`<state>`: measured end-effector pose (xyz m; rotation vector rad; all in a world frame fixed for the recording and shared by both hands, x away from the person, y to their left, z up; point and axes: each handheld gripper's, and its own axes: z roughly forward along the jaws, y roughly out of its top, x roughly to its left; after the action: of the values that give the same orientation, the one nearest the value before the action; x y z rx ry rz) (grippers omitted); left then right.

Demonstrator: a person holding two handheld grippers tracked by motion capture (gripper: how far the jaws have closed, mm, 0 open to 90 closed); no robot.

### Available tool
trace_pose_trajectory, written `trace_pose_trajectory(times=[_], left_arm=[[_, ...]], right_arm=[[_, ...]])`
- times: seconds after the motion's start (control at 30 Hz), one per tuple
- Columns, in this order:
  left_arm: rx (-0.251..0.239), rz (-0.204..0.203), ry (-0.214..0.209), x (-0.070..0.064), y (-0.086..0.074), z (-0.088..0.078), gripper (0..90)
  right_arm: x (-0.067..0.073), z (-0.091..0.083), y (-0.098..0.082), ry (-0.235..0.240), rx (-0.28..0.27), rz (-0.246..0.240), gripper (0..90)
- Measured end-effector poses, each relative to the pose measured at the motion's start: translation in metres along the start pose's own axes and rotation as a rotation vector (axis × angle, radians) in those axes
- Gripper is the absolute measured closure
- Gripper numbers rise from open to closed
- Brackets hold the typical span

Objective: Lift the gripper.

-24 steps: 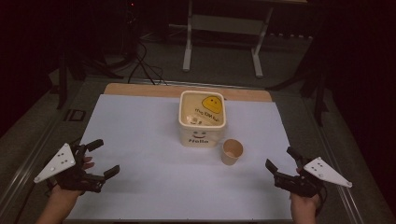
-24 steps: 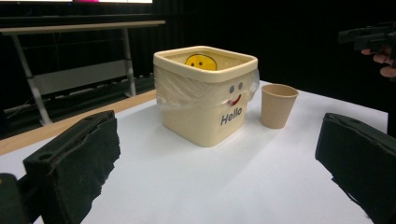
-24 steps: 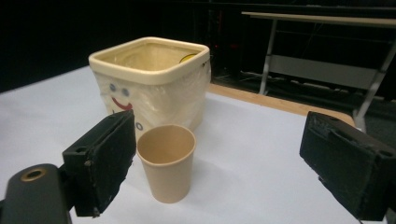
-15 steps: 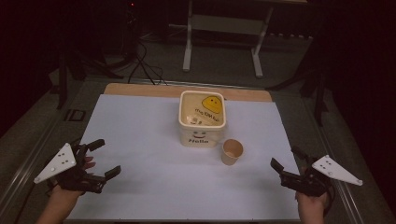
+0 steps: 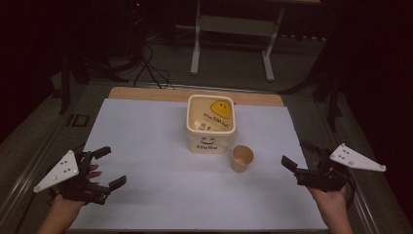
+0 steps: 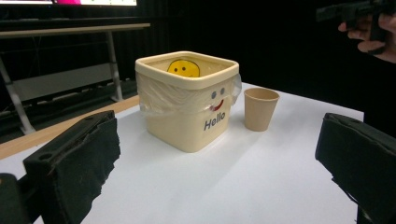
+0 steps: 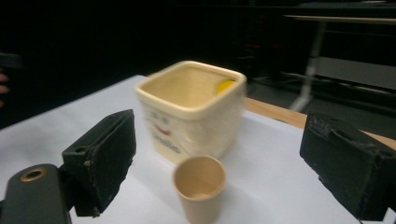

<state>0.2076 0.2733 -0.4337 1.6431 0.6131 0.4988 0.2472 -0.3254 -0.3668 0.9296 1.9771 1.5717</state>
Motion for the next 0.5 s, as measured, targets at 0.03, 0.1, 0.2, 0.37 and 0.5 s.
trace_pose_trajectory(times=[0.03,0.1,0.2,0.37,0.5], left_arm=[[0.001,-0.001,-0.003,0.000,0.000,0.000,0.6],[0.002,0.001,-0.002,0.000,0.000,0.000,0.6],[0.010,0.001,-0.006,0.000,-0.001,0.000,0.6],[0.011,0.004,-0.012,-0.001,-0.001,0.001,0.6],[0.019,0.011,-0.011,-0.001,-0.002,0.001,0.6]], right_arm=[[-0.001,0.001,0.002,0.005,0.002,-0.004,10.6],[-0.002,0.006,0.008,0.027,0.021,-0.008,10.6],[-0.003,0.012,0.015,0.064,0.042,-0.027,10.7],[-0.002,0.023,0.021,0.125,0.075,-0.029,12.8],[0.001,0.032,0.023,0.163,0.100,-0.048,12.3]])
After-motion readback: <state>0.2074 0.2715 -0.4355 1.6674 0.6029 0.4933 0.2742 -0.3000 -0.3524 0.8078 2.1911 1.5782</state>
